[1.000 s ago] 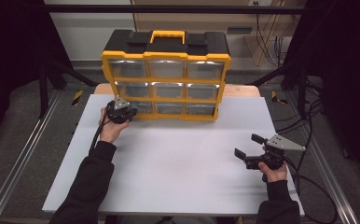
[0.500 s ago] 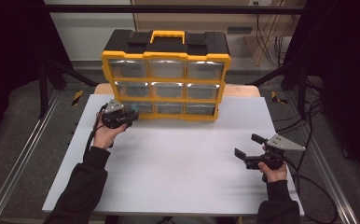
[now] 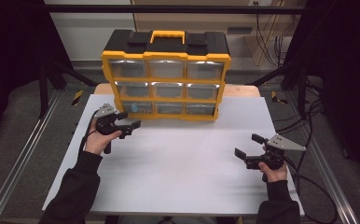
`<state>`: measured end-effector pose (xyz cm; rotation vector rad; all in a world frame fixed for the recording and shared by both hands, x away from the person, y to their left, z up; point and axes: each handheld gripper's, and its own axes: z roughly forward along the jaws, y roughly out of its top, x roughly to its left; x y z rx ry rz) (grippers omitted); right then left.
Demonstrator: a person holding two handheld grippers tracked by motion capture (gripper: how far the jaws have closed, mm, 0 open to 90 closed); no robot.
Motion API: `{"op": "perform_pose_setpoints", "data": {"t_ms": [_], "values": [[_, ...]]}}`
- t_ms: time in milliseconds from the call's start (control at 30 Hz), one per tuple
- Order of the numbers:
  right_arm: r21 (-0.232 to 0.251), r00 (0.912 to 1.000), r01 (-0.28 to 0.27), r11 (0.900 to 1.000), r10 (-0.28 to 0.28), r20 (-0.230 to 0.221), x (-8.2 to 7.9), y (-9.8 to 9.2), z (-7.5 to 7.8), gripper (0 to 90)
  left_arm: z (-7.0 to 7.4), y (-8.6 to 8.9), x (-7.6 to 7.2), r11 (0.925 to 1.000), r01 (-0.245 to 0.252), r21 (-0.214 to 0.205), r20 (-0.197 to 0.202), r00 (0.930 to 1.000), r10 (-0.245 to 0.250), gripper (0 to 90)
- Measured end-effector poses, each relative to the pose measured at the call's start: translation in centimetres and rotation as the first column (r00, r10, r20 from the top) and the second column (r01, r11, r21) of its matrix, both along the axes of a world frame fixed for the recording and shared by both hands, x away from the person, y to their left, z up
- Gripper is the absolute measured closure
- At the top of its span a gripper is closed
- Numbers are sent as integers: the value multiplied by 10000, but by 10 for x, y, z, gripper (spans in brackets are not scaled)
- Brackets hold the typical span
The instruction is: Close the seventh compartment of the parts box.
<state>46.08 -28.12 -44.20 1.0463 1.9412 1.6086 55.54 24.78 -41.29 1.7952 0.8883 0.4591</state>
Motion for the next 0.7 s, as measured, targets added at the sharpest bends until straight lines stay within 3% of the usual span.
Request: {"op": "perform_pose_setpoints", "data": {"t_ms": [267,700], "values": [[-17,10000,19,10000,-19,41,0,0,0,3,1,5,-11,9997,124,-192,75,9999,-123,83],[7,10000,15,10000,-15,-10,0,1,0,3,-12,18,-34,9992,197,-361,391,9991,-183,22]]}}
